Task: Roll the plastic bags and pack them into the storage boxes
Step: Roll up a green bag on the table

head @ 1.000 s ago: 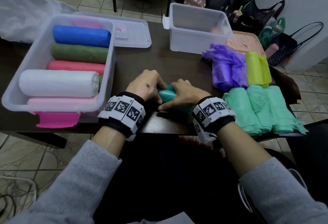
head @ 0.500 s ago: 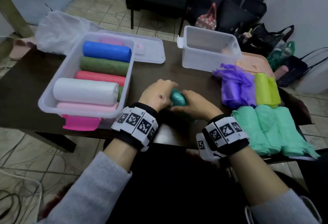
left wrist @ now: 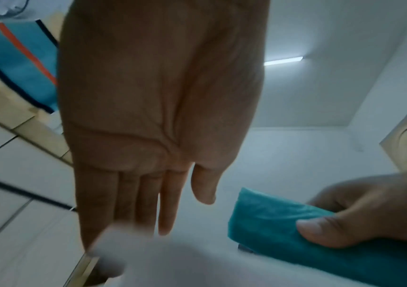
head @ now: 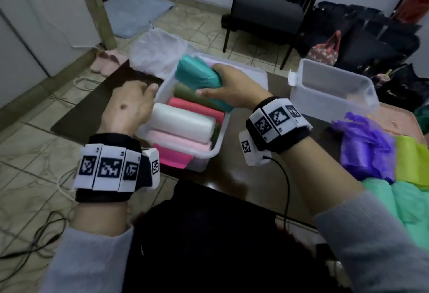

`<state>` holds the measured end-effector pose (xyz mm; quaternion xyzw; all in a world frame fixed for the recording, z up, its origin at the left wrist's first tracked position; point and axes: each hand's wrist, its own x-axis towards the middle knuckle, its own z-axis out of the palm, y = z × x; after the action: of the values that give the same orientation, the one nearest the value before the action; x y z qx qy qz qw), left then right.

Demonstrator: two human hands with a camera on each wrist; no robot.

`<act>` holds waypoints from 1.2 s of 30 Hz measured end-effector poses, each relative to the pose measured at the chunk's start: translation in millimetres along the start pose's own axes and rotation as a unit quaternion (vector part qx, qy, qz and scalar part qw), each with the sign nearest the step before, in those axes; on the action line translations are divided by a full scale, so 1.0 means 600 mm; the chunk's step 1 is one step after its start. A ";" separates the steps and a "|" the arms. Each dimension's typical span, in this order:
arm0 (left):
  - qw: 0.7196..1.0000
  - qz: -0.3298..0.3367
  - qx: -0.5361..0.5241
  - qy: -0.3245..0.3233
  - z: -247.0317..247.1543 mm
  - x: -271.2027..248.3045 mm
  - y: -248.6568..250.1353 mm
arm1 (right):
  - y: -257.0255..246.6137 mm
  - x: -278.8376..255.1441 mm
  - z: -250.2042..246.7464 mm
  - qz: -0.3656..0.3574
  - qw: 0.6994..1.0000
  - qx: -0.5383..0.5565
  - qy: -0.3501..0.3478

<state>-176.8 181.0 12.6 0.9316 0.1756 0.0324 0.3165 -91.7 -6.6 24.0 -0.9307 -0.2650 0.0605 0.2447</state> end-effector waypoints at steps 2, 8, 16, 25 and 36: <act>0.998 -0.040 -0.013 -0.039 0.017 -0.005 -0.025 | -0.010 0.020 0.015 0.000 0.998 -0.041 -0.037; 0.988 -0.091 -0.122 0.001 0.054 -0.014 -0.041 | -0.017 0.038 0.039 0.029 0.988 -0.040 -0.148; 0.980 -0.113 -0.145 0.081 0.070 -0.019 -0.027 | -0.011 0.040 0.078 0.048 0.988 -0.079 -0.124; 0.982 -0.098 -0.138 0.089 0.071 -0.018 -0.030 | -0.034 0.019 0.092 0.043 0.988 -0.099 -0.113; 0.984 -0.071 -0.094 0.132 0.075 -0.021 -0.022 | -0.031 -0.002 0.119 0.024 0.999 -0.039 -0.018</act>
<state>-185.0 160.6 -30.4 0.8703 0.2779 0.1489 0.3784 -118.6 36.5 -29.2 -0.9443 -0.2496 0.0729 0.2017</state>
